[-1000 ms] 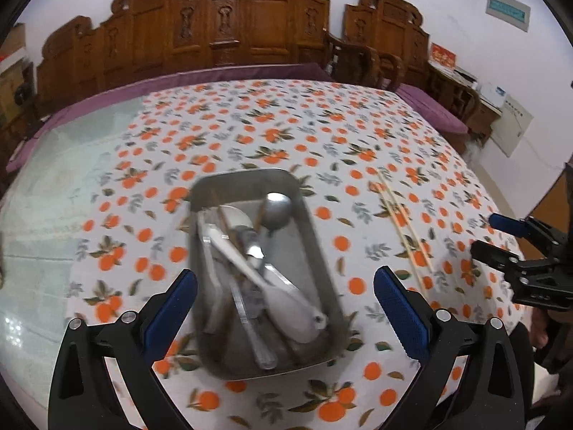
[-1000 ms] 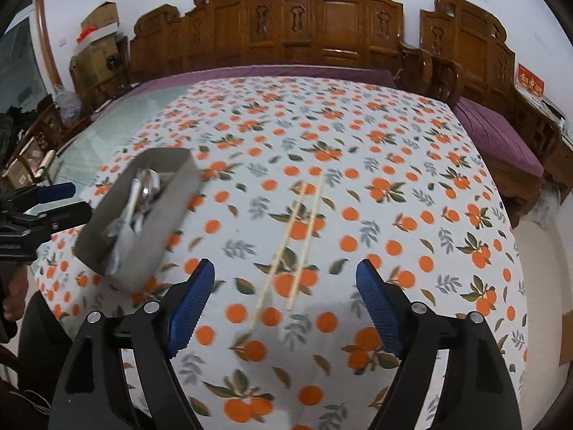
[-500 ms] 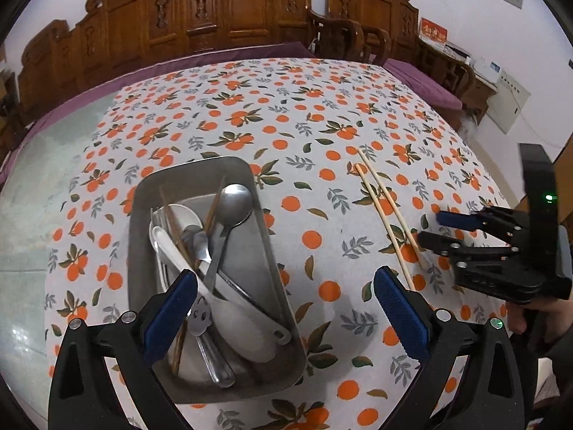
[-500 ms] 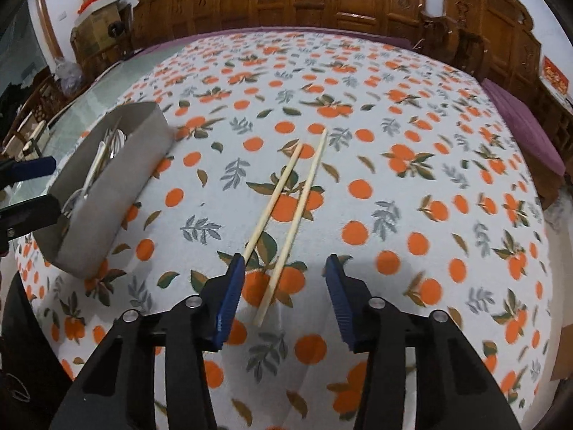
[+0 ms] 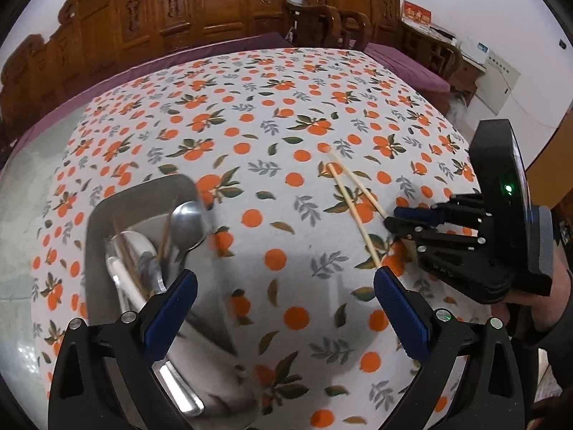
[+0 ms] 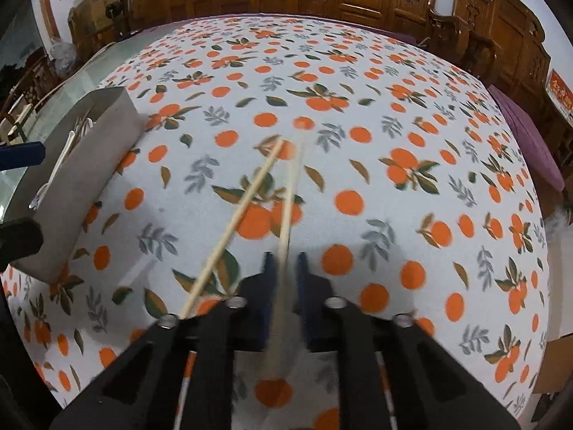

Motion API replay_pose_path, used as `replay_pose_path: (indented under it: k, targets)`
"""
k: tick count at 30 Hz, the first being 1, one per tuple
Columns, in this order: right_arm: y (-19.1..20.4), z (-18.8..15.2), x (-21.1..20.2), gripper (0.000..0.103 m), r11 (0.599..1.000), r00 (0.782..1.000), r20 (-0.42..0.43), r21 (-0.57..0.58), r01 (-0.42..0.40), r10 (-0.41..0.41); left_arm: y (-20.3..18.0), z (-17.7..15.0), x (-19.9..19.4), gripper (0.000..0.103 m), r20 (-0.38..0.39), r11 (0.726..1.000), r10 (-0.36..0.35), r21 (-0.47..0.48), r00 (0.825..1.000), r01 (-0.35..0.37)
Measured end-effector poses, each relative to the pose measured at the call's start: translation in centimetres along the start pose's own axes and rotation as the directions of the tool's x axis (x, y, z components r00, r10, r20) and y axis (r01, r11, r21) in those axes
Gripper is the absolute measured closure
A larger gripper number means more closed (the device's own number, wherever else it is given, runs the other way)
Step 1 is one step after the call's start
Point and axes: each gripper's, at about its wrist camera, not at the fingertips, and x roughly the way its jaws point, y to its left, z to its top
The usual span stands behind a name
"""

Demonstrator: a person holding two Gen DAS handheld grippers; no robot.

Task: Organize utensils
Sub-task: 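Grasp one wooden chopstick with the right gripper while the left grasps the other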

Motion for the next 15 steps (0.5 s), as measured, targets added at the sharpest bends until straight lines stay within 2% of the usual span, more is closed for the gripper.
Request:
replay_pose_path:
  k: [6, 12, 13, 15]
  targets:
    - [-1.9, -2.0, -1.2, 0.097, 1.000, 1.000, -0.023, -0.001, 0.016, -0.016, -2.0, 1.0, 1.3, 0.008, 0.006, 1.000, 0.012, 0.019, 1.000, -0.012]
    - [-3.7, -4.8, -2.6, 0.097, 0.999, 1.000, -0.022, 0.047, 0.007, -0.006, -4.2, 1.6, 2.7, 0.008, -0.006, 0.999, -0.027, 0.042, 1.000, 0.027]
    - [-3.9, -5.2, -2.7, 0.097, 0.999, 1.000, -0.023, 0.051, 0.009, -0.008, -4.6, 1.6, 3.0, 0.010, -0.012, 0.998, -0.033, 0.045, 0.999, 0.034]
    - [-4.3, -5.9, -3.2, 0.097, 0.998, 1.000, -0.027, 0.060, 0.010, -0.008, -5.2, 1.5, 3.7, 0.028, -0.033, 0.997, -0.057, 0.050, 0.998, 0.058]
